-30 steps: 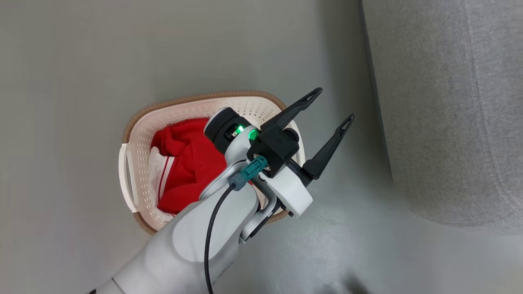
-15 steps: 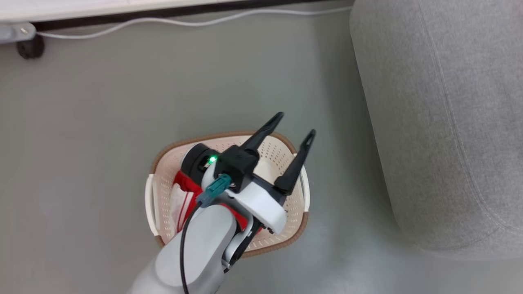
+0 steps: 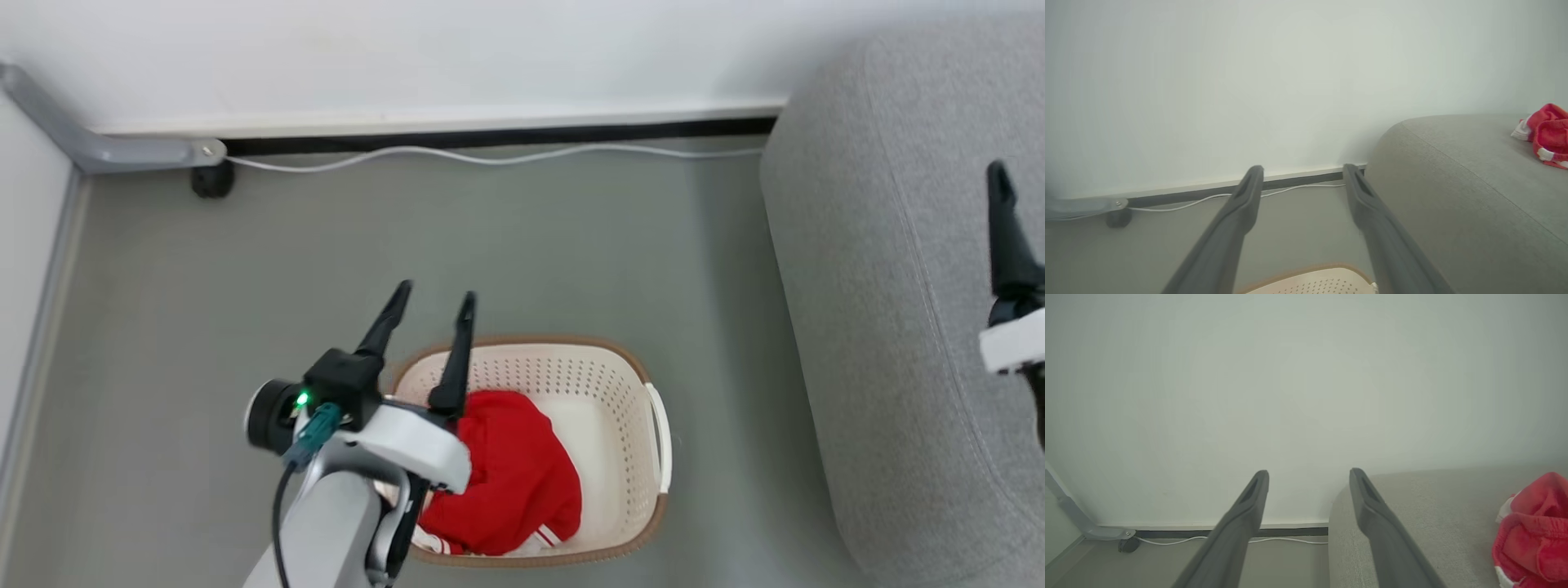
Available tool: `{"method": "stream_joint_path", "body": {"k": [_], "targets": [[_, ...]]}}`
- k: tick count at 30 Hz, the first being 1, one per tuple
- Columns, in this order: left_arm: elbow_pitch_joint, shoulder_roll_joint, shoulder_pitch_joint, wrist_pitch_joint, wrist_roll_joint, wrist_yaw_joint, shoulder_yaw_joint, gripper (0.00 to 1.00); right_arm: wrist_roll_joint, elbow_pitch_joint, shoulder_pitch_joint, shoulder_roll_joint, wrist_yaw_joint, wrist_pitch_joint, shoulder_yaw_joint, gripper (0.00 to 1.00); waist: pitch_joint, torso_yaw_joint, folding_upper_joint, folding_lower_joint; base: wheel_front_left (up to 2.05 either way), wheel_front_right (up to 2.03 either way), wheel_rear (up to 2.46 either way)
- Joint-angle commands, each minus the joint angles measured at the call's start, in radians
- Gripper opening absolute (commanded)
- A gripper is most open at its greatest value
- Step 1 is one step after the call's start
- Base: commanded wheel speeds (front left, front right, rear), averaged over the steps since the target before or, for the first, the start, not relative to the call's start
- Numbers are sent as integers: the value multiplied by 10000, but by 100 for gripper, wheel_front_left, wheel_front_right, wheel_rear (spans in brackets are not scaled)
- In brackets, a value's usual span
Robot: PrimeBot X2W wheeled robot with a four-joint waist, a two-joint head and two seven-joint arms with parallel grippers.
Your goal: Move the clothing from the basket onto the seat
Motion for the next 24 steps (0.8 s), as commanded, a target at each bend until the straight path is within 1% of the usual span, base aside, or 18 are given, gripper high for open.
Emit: {"method": "stream_joint_path", "body": {"k": [1, 7, 12, 17, 24], "targets": [[-282, 62, 30, -49, 87, 98, 401, 100, -101, -298, 254, -186, 27, -61, 136, 100, -332, 297, 0, 0, 0, 0, 0], [-446, 62, 798, -49, 599, 269, 1621, 100, -506, -813, 1053, 237, 27, -61, 151, 100, -956, 593, 0, 0, 0, 0, 0], [-620, 62, 1489, -49, 981, 417, 2509, 100, -832, -1122, 1758, 689, 27, -61, 43, 100, -1335, 617, 0, 0, 0, 0, 0], [-880, 62, 2109, -49, 1205, 333, 3046, 100, -971, -1362, 2472, 1105, 27, -61, -239, 100, -1585, 602, 0, 0, 0, 0, 0], [-1268, 62, 2902, -49, 1229, 309, 3414, 100, -1352, -1476, 3265, 1411, 27, -61, -41, 100, -1986, 511, 0, 0, 0, 0, 0]]}}
